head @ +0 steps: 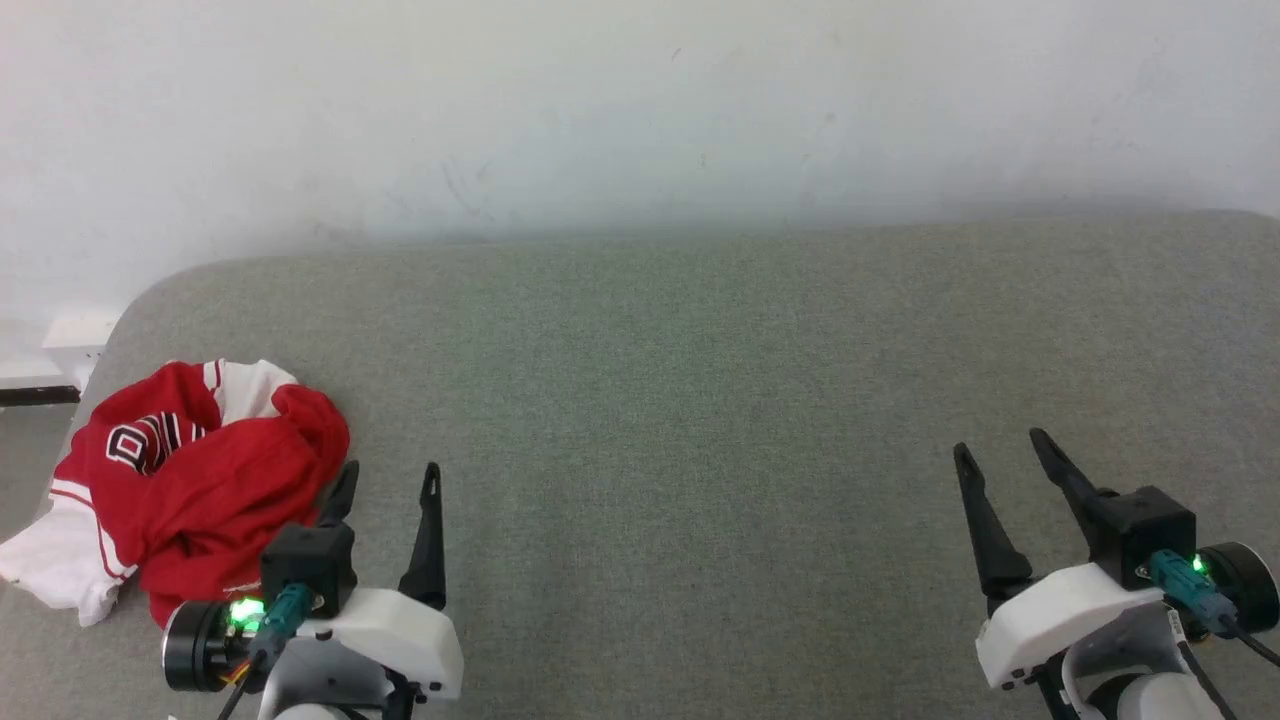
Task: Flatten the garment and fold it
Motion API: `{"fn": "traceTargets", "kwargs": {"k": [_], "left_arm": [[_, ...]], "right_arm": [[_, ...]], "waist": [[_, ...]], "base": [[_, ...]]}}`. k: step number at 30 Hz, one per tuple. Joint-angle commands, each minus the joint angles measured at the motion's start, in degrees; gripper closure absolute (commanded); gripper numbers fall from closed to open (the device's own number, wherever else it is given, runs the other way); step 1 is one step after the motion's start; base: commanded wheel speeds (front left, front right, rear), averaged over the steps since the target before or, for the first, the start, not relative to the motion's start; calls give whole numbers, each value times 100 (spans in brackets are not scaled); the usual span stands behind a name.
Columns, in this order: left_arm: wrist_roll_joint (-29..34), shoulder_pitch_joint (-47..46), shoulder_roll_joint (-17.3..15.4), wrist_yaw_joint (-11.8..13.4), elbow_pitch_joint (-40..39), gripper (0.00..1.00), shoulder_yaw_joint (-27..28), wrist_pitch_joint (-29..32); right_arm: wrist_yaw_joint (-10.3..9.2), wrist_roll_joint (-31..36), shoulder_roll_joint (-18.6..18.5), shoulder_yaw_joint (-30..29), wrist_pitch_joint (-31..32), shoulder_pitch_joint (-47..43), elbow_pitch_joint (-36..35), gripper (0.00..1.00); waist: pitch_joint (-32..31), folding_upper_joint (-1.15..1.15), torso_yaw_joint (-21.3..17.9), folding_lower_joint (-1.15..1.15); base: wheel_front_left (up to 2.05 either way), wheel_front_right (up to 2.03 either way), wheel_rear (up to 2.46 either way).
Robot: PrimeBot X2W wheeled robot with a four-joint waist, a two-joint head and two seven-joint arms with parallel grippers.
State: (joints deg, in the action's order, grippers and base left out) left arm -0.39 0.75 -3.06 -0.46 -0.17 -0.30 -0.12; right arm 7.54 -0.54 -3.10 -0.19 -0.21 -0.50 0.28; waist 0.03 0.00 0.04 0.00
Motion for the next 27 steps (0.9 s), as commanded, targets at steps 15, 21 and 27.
{"fn": "traceTargets", "kwargs": {"k": [15, 21, 27], "left_arm": [[-85, 107, -1, -94, -83, 0, 63, -237], [-108, 138, 2, -107, -94, 0, 87, -297], [-132, 166, 3, -127, -116, 0, 116, -369]], "right_arm": [[-1, -154, 4, -184, -229, -19, 4, 0], [-1, -185, 5, -225, -289, -29, 3, 0], [-1, -230, 6, -254, -361, -39, -9, 0]], "waist": [[10, 0, 15, 0], [2, 0, 31, 0], [-6, 0, 81, 0]], "base": [[0, 0, 0], [0, 0, 0], [0, 0, 0]]}}
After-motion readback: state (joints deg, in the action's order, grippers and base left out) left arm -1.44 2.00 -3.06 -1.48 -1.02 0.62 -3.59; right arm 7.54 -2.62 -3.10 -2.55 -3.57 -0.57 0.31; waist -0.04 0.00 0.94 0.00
